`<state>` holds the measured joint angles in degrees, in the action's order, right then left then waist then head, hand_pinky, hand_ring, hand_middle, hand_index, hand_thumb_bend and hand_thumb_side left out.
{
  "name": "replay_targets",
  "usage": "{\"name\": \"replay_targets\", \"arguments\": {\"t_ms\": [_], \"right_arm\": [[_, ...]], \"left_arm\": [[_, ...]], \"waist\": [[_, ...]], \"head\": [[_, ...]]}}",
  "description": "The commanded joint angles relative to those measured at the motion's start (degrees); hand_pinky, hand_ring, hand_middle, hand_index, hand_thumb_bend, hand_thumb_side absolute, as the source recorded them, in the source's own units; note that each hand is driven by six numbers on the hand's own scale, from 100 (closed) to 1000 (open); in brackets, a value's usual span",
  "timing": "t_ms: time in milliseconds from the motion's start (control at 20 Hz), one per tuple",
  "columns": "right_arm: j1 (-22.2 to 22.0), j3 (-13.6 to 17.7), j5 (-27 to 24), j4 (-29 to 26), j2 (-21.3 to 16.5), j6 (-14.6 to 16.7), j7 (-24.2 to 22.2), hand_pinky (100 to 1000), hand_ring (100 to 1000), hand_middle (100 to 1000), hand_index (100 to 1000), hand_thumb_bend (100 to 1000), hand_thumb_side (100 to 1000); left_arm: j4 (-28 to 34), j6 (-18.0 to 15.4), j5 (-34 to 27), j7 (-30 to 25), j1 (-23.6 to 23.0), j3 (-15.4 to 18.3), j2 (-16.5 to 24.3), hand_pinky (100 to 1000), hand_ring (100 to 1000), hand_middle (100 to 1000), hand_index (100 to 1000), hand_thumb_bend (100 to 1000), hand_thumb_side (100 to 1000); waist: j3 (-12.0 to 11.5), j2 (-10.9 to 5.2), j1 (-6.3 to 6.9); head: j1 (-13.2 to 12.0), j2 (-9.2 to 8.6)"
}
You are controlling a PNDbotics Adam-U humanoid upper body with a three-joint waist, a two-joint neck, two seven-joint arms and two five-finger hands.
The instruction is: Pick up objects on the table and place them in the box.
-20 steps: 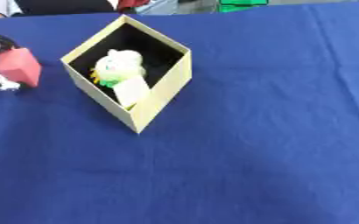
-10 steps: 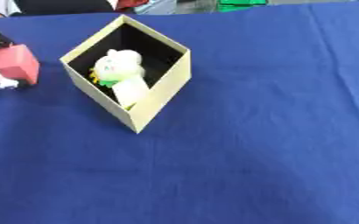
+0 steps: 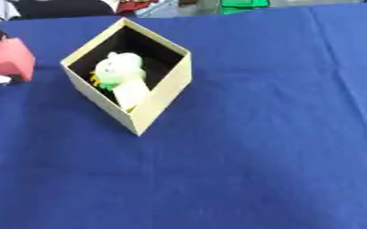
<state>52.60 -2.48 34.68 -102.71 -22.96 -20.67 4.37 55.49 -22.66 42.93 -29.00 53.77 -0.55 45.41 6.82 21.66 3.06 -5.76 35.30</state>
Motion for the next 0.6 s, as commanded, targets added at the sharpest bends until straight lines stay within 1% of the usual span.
{"name": "replay_targets", "arguments": {"t_ms": [50,300,400,450,600], "right_arm": [[0.66,0.49,0.47,-1.31,-0.42,0.16,-0.01,894,917,831,978,100,885],[0.49,0.39,0.86,-1.61,0.11,0.32,-0.13,894,917,831,977,100,880],[0.43,0.32,1.02,-1.74,0.39,0.39,-0.19,894,917,831,977,100,880],[0.40,0.28,1.09,-1.79,0.53,0.42,-0.24,894,917,831,977,100,879],[0.32,0.19,1.30,-1.95,0.87,0.50,-0.35,894,918,831,977,100,877]], "left_arm": [[2.03,-0.17,-1.44,0.06,1.76,-0.23,1.93,694,707,531,651,100,287],[4.46,0.24,-6.66,-0.02,3.53,-1.47,0.00,667,676,517,627,100,289],[5.73,1.19,-9.12,0.48,4.36,-2.02,-1.09,663,676,518,626,100,297],[6.35,1.69,-10.12,0.57,4.79,-2.41,-1.72,662,674,518,624,100,325],[8.03,3.35,-12.38,0.79,6.16,-3.37,-3.63,660,671,517,621,100,334]], "waist": [[-0.14,-1.89,0.03],[-0.27,-2.47,0.02],[-0.28,-2.69,0.01],[-0.26,-2.81,0.02],[-0.24,-3.11,0.00]], "head": [[0.25,0.61],[0.88,1.14],[1.27,1.28],[1.53,1.39],[1.97,1.61]]}}
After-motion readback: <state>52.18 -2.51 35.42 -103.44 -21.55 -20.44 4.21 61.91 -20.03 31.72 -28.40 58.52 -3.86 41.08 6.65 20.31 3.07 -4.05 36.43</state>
